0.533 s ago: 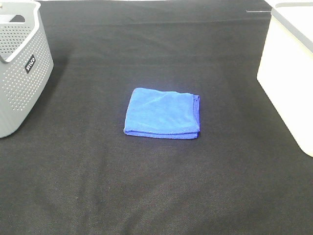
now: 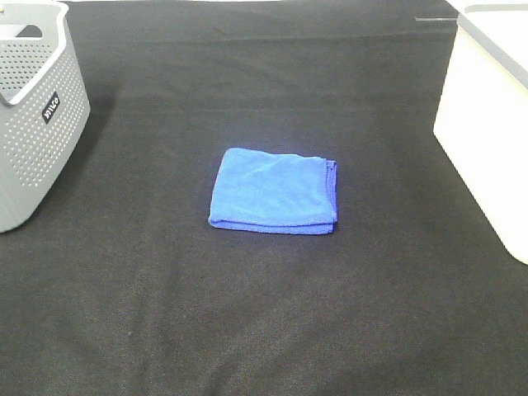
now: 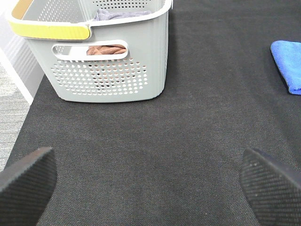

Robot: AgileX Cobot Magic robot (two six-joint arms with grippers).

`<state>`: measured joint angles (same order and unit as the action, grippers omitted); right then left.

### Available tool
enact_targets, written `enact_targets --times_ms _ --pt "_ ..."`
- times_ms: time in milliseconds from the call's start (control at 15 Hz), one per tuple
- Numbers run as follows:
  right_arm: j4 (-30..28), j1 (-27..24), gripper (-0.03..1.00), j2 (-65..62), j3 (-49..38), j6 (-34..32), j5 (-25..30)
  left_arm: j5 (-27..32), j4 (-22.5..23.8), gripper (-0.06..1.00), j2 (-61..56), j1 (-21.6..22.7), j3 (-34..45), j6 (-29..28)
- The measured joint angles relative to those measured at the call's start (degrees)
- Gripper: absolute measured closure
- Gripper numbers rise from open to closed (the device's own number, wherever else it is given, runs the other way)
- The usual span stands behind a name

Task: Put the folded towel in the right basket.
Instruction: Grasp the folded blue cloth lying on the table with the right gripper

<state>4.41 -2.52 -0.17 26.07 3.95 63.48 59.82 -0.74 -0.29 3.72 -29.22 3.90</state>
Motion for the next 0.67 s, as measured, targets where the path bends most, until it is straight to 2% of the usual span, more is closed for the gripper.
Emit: enact_targets --times_ms 667 --pt "-0.06 0.0 0.01 0.0 0.0 0.0 0.0 0.0 0.0 -0.05 0.0 0.0 0.0 0.0"
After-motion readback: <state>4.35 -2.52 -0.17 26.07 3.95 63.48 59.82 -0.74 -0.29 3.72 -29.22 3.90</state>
